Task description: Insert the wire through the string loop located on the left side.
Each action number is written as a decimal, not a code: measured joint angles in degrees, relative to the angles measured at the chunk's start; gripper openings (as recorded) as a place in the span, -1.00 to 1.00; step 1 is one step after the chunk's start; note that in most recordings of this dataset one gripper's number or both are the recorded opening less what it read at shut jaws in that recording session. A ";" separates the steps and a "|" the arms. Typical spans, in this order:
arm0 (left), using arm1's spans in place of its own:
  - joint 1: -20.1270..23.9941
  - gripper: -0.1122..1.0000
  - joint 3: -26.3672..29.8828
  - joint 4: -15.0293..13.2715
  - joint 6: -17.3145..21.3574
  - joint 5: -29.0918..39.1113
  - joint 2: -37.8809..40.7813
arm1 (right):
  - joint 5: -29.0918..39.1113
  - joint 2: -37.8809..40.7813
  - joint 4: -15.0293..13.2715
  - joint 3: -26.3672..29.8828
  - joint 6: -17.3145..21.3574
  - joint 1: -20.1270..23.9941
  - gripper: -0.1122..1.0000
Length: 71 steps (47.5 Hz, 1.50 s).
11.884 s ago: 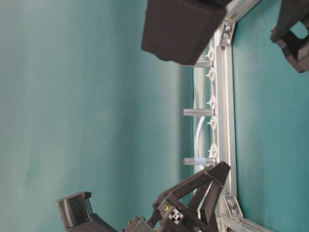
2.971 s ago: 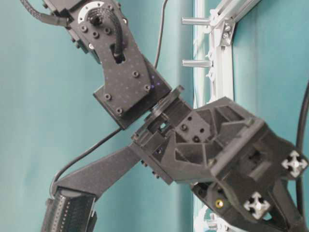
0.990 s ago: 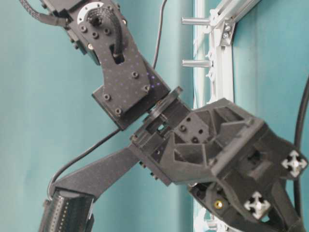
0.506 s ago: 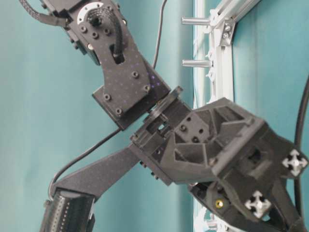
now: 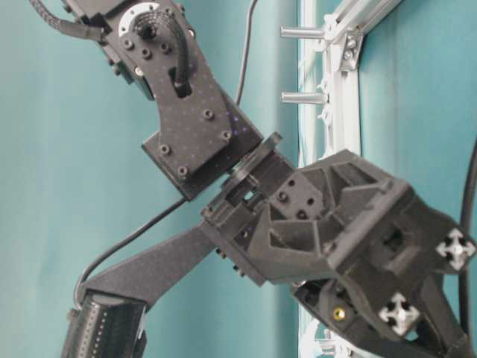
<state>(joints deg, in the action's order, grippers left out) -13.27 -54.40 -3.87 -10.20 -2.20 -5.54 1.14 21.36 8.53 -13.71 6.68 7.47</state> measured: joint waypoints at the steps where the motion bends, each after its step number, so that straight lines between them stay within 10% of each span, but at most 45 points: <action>1: 0.09 -0.43 0.09 0.00 0.09 0.18 0.00 | 0.00 0.00 0.00 0.00 0.00 0.09 -0.55; 54: 0.00 -0.43 0.53 0.00 0.00 0.97 0.00 | 0.00 0.00 -2.72 -0.26 0.09 0.26 -0.55; 71: 0.00 -0.43 1.41 0.00 0.00 1.05 0.00 | -0.09 0.00 -2.72 -1.85 0.09 0.35 0.91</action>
<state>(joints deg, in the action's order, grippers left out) -13.27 -53.00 -3.87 -10.20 -1.14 -5.54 1.05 21.36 5.80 -15.56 6.77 7.82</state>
